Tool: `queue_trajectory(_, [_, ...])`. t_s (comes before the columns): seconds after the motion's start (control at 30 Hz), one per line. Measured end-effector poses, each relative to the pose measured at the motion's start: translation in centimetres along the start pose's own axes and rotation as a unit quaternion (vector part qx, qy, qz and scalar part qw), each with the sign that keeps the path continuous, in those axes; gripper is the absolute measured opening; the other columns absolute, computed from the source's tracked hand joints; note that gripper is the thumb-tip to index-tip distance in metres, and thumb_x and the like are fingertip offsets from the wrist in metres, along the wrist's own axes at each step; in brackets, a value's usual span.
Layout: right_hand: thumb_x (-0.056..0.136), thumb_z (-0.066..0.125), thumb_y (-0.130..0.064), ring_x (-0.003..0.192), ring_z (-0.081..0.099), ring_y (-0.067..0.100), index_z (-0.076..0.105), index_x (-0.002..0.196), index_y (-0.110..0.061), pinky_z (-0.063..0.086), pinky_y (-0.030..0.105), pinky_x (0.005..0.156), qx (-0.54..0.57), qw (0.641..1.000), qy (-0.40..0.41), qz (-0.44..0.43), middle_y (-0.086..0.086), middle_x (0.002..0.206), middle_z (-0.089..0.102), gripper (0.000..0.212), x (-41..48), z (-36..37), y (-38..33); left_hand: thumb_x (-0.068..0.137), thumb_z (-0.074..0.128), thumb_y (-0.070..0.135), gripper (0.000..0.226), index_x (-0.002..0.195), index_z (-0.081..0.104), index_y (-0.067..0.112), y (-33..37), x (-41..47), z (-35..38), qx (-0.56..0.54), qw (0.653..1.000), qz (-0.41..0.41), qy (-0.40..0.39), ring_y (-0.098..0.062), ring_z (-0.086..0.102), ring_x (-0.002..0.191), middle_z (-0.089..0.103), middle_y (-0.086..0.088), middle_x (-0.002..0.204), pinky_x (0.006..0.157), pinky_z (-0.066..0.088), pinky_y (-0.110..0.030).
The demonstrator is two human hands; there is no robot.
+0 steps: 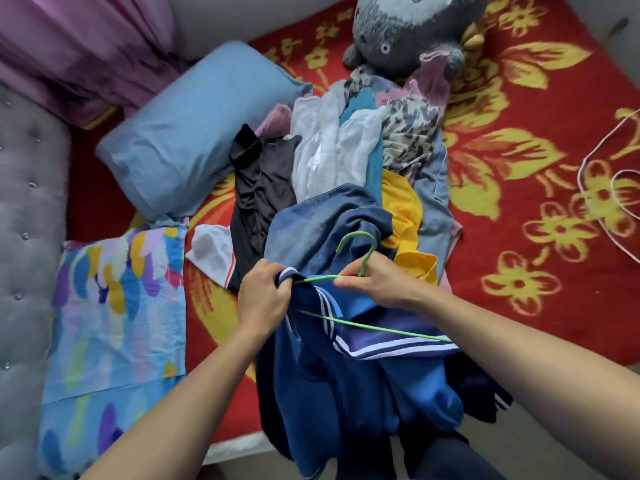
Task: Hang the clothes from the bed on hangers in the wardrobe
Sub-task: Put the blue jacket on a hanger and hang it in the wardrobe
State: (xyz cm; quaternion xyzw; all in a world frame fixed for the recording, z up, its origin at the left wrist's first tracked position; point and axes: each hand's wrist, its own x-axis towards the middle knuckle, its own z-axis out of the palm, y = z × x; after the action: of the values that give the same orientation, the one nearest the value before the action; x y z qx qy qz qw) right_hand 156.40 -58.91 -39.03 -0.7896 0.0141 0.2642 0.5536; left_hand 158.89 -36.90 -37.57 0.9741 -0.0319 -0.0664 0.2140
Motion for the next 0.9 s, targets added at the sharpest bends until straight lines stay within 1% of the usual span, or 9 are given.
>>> queue_trajectory(0.1, [0.087, 0.069, -0.030, 0.051, 0.038, 0.003, 0.073, 0.074, -0.017, 0.032, 0.020, 0.054, -0.003, 1.000, -0.015, -0.001, -0.010, 0.051, 0.049, 0.018, 1.4, 2.9, 0.3, 0.087, 0.067, 0.021, 0.017, 0.076, 0.071, 0.009, -0.9, -2.2, -0.1, 0.003, 0.999, 0.044, -0.019, -0.020, 0.050, 0.065, 0.049, 0.000, 0.073, 0.062, 0.036, -0.030])
queue_trajectory(0.23, [0.084, 0.071, -0.032, 0.057, 0.035, 0.008, 0.075, 0.077, -0.014, 0.030, 0.027, 0.056, 0.054, 0.998, -0.036, 0.003, -0.004, 0.057, 0.045, 0.020, 0.6, 4.2, 0.5, 0.081, 0.059, 0.037, 0.028, 0.072, 0.069, 0.012, -3.8, -3.6, -1.2, -0.024, 0.997, 0.062, -0.045, -0.017, 0.053, 0.080, 0.059, 0.001, 0.080, 0.073, 0.039, -0.029])
queue_trajectory(0.43, [0.082, 0.075, -0.027, 0.053, 0.036, 0.012, 0.073, 0.075, -0.005, 0.028, 0.024, 0.051, 0.122, 0.992, -0.035, 0.002, -0.001, 0.054, 0.044, 0.023, -0.8, 2.8, 0.3, 0.085, 0.043, 0.047, 0.033, 0.072, 0.043, 0.017, -4.9, -4.1, -2.4, -0.037, 0.993, -0.019, -0.113, -0.024, 0.050, 0.063, 0.049, 0.001, 0.060, 0.060, 0.038, -0.041])
queue_trajectory(0.5, [0.076, 0.079, -0.036, 0.056, 0.047, 0.011, 0.070, 0.079, -0.015, 0.039, 0.029, 0.058, 0.084, 0.996, 0.034, 0.018, -0.005, 0.059, 0.055, 0.023, -0.1, 3.3, 0.3, 0.085, 0.044, 0.048, 0.035, 0.069, 0.038, 0.017, -4.4, -4.5, -2.1, -0.027, 0.991, -0.016, -0.127, -0.023, 0.046, 0.061, 0.045, 0.002, 0.059, 0.059, 0.035, -0.041])
queue_trajectory(0.57, [0.073, 0.077, -0.048, 0.078, 0.056, 0.012, 0.064, 0.102, -0.025, 0.044, 0.035, 0.072, -0.044, 0.988, 0.138, 0.047, -0.009, 0.082, 0.063, 0.039, 0.6, 4.0, 0.8, 0.087, 0.052, 0.045, 0.039, 0.068, 0.037, 0.015, -4.1, -4.8, -2.0, -0.024, 0.991, -0.028, -0.127, -0.021, 0.043, 0.059, 0.042, 0.002, 0.058, 0.059, 0.036, -0.041])
queue_trajectory(0.63, [0.076, 0.073, -0.048, 0.100, 0.052, 0.018, 0.056, 0.117, -0.025, 0.044, 0.039, 0.083, -0.169, 0.955, 0.241, 0.043, -0.005, 0.105, 0.059, 0.050, 0.4, 4.7, 1.7, 0.089, 0.060, 0.038, 0.038, 0.071, 0.042, 0.010, -4.3, -4.7, -2.0, -0.039, 0.991, -0.059, -0.115, -0.020, 0.042, 0.060, 0.042, 0.002, 0.061, 0.059, 0.035, -0.039])
queue_trajectory(0.7, [0.080, 0.070, -0.038, 0.095, 0.053, 0.022, 0.057, 0.102, -0.022, 0.045, 0.038, 0.076, -0.174, 0.934, 0.312, 0.015, -0.003, 0.099, 0.057, 0.031, -0.9, 5.1, 2.4, 0.090, 0.062, 0.033, 0.038, 0.077, 0.047, 0.000, -4.6, -4.5, -2.3, -0.076, 0.988, -0.094, -0.093, -0.020, 0.041, 0.062, 0.045, -0.005, 0.067, 0.059, 0.033, -0.037])
queue_trajectory(0.8, [0.080, 0.064, -0.036, 0.080, 0.062, 0.025, 0.052, 0.074, -0.023, 0.043, 0.035, 0.064, -0.143, 0.950, 0.271, 0.066, -0.004, 0.078, 0.063, 0.019, -3.6, 7.3, 4.1, 0.090, 0.063, 0.030, 0.041, 0.078, 0.048, -0.006, -4.7, -4.4, -3.1, -0.119, 0.985, -0.111, -0.058, -0.019, 0.040, 0.063, 0.043, -0.008, 0.069, 0.059, 0.032, -0.036])
queue_trajectory(0.9, [0.074, 0.062, -0.055, 0.099, 0.061, 0.025, 0.056, 0.087, -0.027, 0.041, 0.034, 0.072, -0.202, 0.958, 0.123, 0.161, -0.002, 0.098, 0.066, 0.032, -5.4, 11.5, 5.8, 0.085, 0.065, 0.036, 0.047, 0.075, 0.047, -0.006, -3.7, -5.3, -3.7, -0.150, 0.983, -0.089, -0.059, -0.015, 0.036, 0.060, 0.039, -0.005, 0.066, 0.058, 0.032, -0.035])
